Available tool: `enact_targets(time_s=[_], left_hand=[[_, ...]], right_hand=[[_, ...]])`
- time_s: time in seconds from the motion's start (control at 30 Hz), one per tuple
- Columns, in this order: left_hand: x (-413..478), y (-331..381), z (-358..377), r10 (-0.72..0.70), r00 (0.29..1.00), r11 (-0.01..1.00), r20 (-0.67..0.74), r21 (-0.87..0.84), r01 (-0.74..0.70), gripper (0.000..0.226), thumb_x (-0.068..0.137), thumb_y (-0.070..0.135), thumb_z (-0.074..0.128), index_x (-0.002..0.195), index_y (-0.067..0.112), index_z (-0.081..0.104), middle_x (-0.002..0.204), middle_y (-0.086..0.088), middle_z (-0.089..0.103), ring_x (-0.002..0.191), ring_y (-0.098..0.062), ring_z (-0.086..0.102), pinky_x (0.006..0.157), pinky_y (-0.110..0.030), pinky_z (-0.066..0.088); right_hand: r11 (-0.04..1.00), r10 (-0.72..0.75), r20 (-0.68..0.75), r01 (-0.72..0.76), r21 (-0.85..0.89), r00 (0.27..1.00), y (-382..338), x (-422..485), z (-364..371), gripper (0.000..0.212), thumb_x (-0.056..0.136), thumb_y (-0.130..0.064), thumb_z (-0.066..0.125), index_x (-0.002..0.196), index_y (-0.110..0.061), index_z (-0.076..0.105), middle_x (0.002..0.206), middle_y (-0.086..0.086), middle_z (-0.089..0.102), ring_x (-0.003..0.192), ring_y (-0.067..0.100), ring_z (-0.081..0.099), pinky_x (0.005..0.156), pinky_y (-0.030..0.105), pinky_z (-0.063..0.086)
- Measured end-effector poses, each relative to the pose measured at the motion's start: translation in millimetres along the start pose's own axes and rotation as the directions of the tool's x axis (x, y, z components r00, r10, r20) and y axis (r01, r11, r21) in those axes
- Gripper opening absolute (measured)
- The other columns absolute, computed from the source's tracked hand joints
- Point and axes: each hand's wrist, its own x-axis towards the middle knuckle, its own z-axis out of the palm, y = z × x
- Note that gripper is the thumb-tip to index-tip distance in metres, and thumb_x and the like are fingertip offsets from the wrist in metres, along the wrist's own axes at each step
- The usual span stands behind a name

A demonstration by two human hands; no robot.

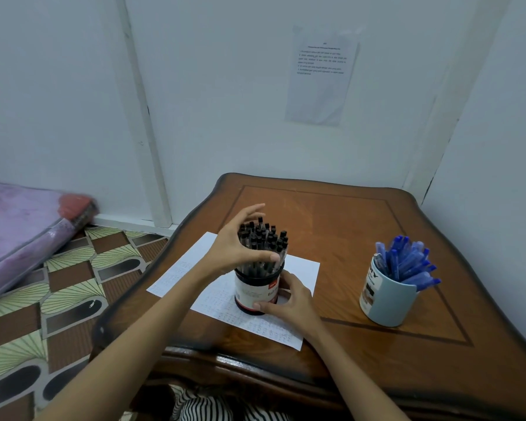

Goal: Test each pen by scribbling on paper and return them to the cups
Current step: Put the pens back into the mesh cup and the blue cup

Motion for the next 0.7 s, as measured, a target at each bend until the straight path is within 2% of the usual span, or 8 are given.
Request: enact_targets(time_s=[0.1,0.23,0.4,0.47,0.5,0.53,0.6,0.7], left_hand=[[-7.6,-5.2,7.2,0.0,0.999,1.0,-0.034,-0.003,0.0,0.089,0.045,0.052,0.083,0.125,0.04,0.047,0.118,0.016,0.058,0.111,0.003,0.054,0.092,-0.013,0.043],[-12.7,-6.6,11.8,-0.002,0.993,1.0,-0.119,-0.014,0.0,0.106,0.042,0.055,0.082,0.135,0.041,0.033,0.115,0.017,0.058,0.11,0.007,0.052,0.084,-0.001,0.039],[-20.8,-11.4,16.7,-0.04,0.986,0.998,-0.164,-0.05,0.033,0.129,0.045,0.043,0.09,0.146,0.035,0.011,0.116,0.023,0.049,0.109,0.008,0.049,0.087,-0.006,0.037],[-28.1,-18.7,23.2,-0.114,0.978,0.985,-0.173,-0.149,0.088,0.13,0.044,0.042,0.092,0.145,0.036,0.01,0.117,0.021,0.049,0.109,0.005,0.051,0.086,-0.009,0.04],[-31.4,-22.6,26.2,-0.16,0.971,0.969,-0.176,-0.213,0.121,0.123,0.045,0.042,0.092,0.143,0.035,0.018,0.116,0.02,0.052,0.109,0.004,0.053,0.084,-0.008,0.042],[-33.5,-25.7,28.3,-0.198,0.965,0.953,-0.172,-0.265,0.148,0.106,0.047,0.041,0.088,0.136,0.034,0.031,0.113,0.019,0.055,0.108,0.002,0.055,0.079,-0.008,0.045],[-35.2,-26.5,29.7,-0.247,0.961,0.93,-0.127,-0.309,0.198,0.073,0.049,0.042,0.081,0.114,0.033,0.05,0.108,0.016,0.061,0.105,-0.004,0.06,0.072,-0.007,0.047],[-34.0,-29.1,24.3,-0.249,0.967,0.926,-0.051,-0.306,0.222,0.067,0.046,0.048,0.077,0.106,0.032,0.053,0.104,0.015,0.064,0.092,0.01,0.062,0.07,-0.006,0.046]], right_hand=[[1.0,0.006,0.0,-0.006,-0.008,1.0,1.7,-0.3,0.5,0.08,0.063,-0.039,0.085,0.132,-0.026,0.045,0.129,-0.005,0.053,0.116,0.009,0.051,0.094,0.024,0.045],[1.0,0.015,0.0,-0.015,-0.008,1.0,0.1,-0.9,-0.2,0.078,0.065,-0.035,0.085,0.132,-0.025,0.045,0.124,-0.009,0.052,0.113,0.005,0.049,0.087,0.013,0.042],[1.0,0.013,0.003,-0.013,0.0,1.0,-1.7,-1.8,-0.2,0.073,0.066,-0.029,0.085,0.127,-0.03,0.045,0.122,-0.008,0.053,0.113,0.007,0.05,0.086,0.013,0.041],[1.0,0.01,-0.002,-0.01,-0.001,1.0,-1.2,-1.8,0.3,0.073,0.066,-0.03,0.085,0.127,-0.03,0.047,0.124,-0.005,0.056,0.115,0.009,0.052,0.088,0.015,0.043],[1.0,0.01,-0.004,-0.01,0.001,1.0,-0.9,-1.9,0.5,0.073,0.065,-0.03,0.085,0.128,-0.029,0.047,0.125,-0.005,0.056,0.115,0.009,0.053,0.088,0.015,0.043],[1.0,0.009,-0.005,-0.009,0.006,1.0,-0.8,-1.8,0.4,0.075,0.065,-0.03,0.086,0.129,-0.027,0.048,0.125,-0.005,0.057,0.115,0.008,0.053,0.088,0.014,0.043],[1.0,0.011,-0.006,-0.011,0.018,1.0,-0.9,-2.2,-0.7,0.075,0.064,-0.028,0.086,0.129,-0.025,0.049,0.124,-0.006,0.058,0.113,0.006,0.053,0.085,0.011,0.044],[0.999,0.021,0.004,-0.022,0.029,1.0,1.4,-0.9,-2.4,0.078,0.061,-0.028,0.088,0.129,-0.023,0.051,0.124,-0.007,0.06,0.111,0.004,0.055,0.083,0.009,0.045]])
